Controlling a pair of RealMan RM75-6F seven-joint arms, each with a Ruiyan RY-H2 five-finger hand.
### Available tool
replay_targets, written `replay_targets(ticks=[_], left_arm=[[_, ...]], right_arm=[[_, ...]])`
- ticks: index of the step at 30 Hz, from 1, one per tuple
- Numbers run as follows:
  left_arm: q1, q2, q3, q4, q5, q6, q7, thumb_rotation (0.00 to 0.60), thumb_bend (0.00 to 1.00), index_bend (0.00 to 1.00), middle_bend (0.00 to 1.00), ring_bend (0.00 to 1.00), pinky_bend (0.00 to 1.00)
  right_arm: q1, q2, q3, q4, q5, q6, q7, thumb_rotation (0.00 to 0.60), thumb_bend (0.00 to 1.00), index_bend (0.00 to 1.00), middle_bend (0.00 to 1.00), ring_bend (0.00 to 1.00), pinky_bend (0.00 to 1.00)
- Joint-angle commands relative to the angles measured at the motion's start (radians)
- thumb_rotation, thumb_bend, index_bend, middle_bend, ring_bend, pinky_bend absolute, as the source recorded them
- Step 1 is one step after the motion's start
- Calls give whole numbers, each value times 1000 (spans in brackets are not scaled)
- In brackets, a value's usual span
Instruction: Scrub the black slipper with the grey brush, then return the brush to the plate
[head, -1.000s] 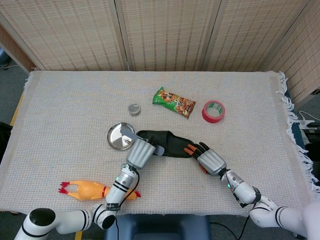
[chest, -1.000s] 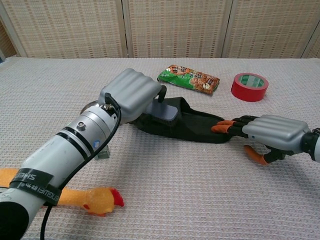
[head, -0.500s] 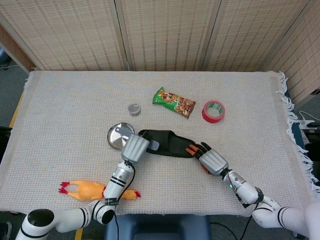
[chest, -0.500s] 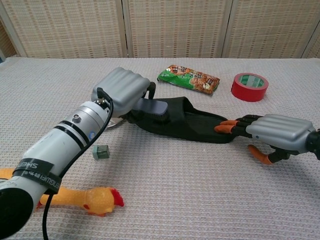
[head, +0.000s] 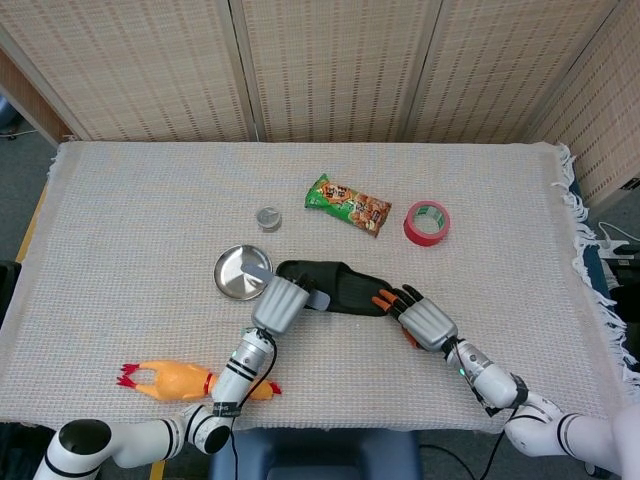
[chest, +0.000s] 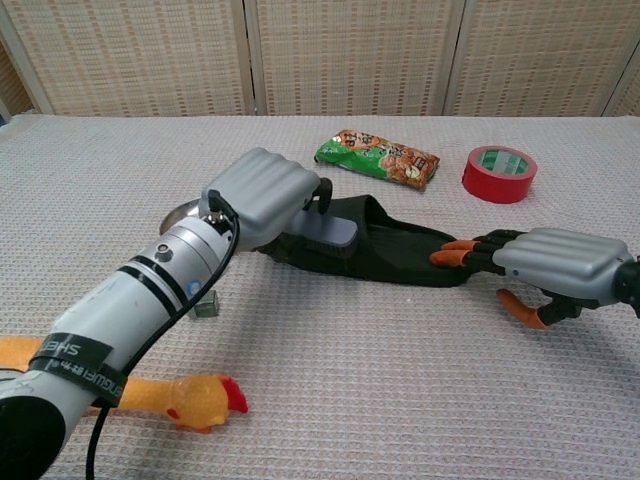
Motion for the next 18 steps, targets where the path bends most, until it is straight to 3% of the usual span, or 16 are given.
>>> replay_targets(ticks=[1,9,14,18], left_arm=[[-4,-9,-7,12,4,-1,-5,600,392,342,393,697,1000],[-7,17,-32,40,1,-21,-40,600,375,335,386,693,1000],[-7,59,-28,34,26,-38,-133,600,368,334,381,693,1000],[10,104,-28,-13,58,10,-160,600,369,332,379,693,1000]], right_arm=[[-2,5,-2,-1,-3,5,-2,600,731,68,0,0,0],[-5,16,-5,-5,-8,16,3,600,730,71,0,0,0],[-7,19,-7,-5,-5,12,-11,600,732,119,0,0,0],[-12,28,-9,-16,-7,21,14,600,732,49,0,0,0]])
